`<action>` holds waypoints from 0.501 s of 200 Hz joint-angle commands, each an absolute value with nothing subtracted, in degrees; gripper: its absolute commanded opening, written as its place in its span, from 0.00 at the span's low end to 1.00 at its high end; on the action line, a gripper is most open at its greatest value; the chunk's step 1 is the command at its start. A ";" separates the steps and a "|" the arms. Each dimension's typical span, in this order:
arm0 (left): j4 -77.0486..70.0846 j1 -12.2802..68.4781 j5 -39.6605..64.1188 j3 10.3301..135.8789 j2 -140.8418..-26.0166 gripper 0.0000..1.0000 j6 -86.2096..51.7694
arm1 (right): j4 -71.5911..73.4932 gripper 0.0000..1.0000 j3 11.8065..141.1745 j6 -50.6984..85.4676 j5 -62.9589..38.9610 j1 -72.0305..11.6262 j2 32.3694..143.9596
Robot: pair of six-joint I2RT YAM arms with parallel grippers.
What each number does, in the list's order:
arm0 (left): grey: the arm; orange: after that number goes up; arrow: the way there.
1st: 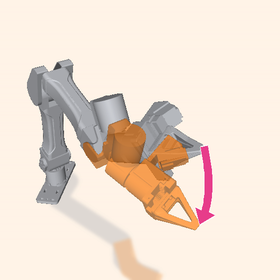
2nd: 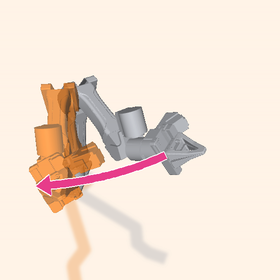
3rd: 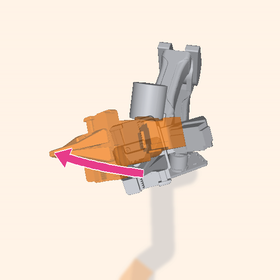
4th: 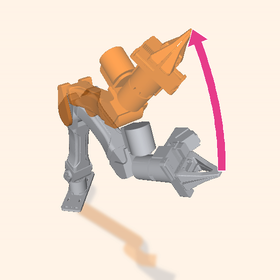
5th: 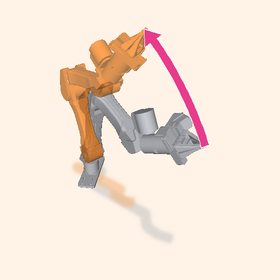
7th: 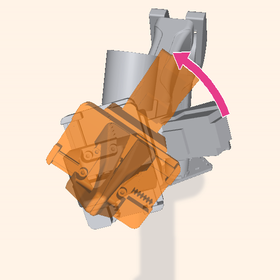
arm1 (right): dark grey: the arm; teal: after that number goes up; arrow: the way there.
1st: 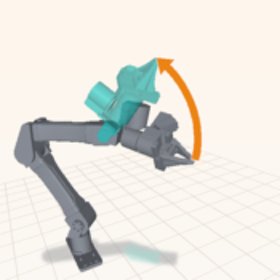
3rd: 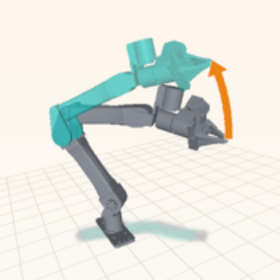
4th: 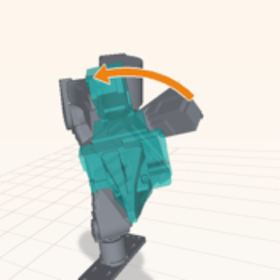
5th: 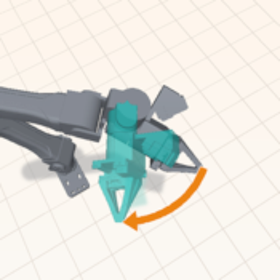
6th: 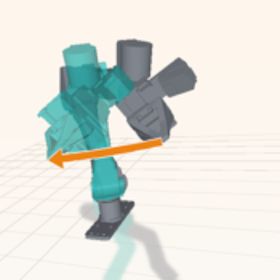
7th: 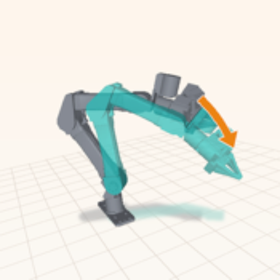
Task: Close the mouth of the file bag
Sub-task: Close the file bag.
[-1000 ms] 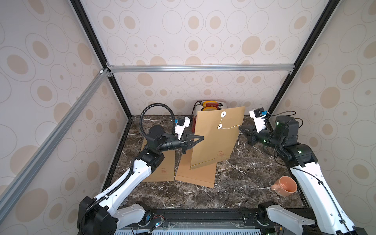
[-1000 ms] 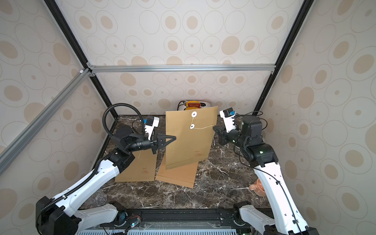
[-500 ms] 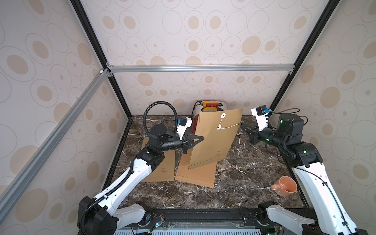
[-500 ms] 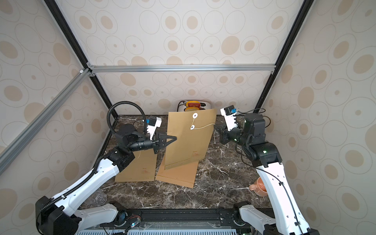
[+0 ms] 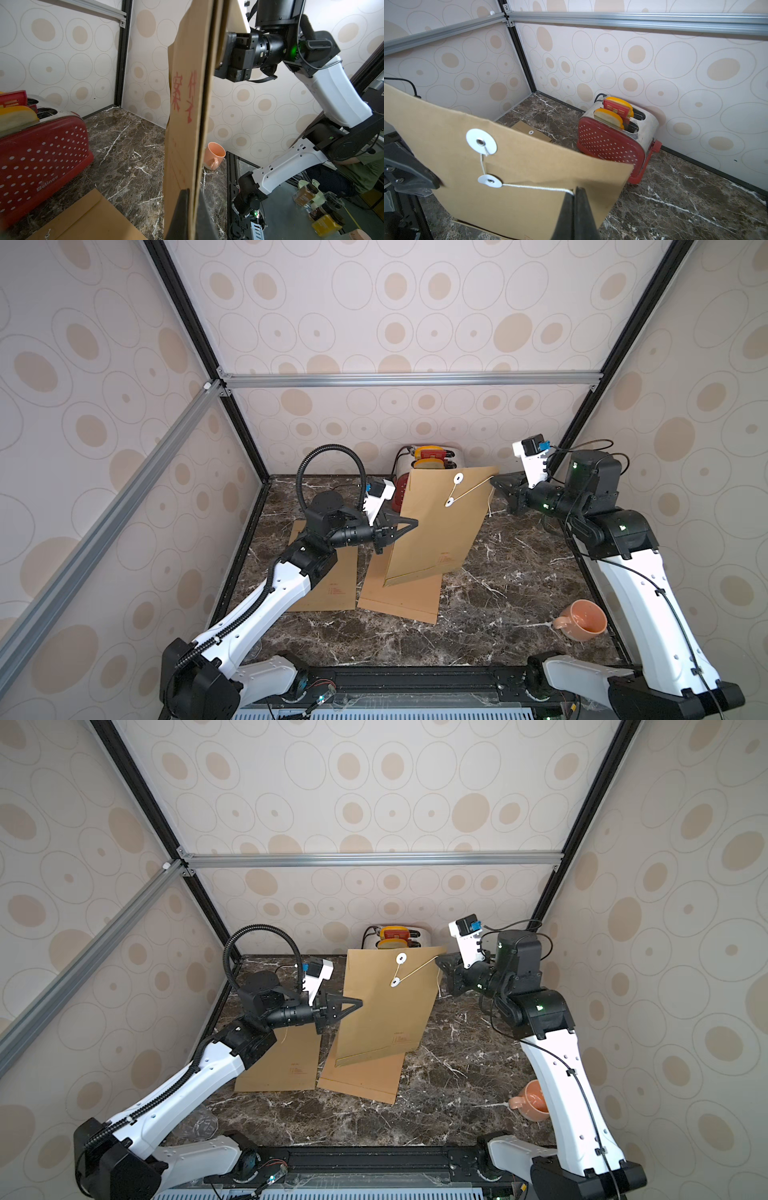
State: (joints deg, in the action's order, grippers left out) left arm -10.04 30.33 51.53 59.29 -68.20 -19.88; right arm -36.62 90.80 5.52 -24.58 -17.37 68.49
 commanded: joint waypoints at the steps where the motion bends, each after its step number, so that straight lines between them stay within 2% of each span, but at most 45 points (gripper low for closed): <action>1: -10.20 30.73 51.68 62.14 -68.04 0.00 -18.28 | -37.53 0.00 92.96 5.23 -25.17 -17.14 69.37; 100: -9.58 30.81 50.65 62.55 -69.30 0.00 -18.81 | -30.66 0.00 89.30 12.22 -33.03 -18.30 66.40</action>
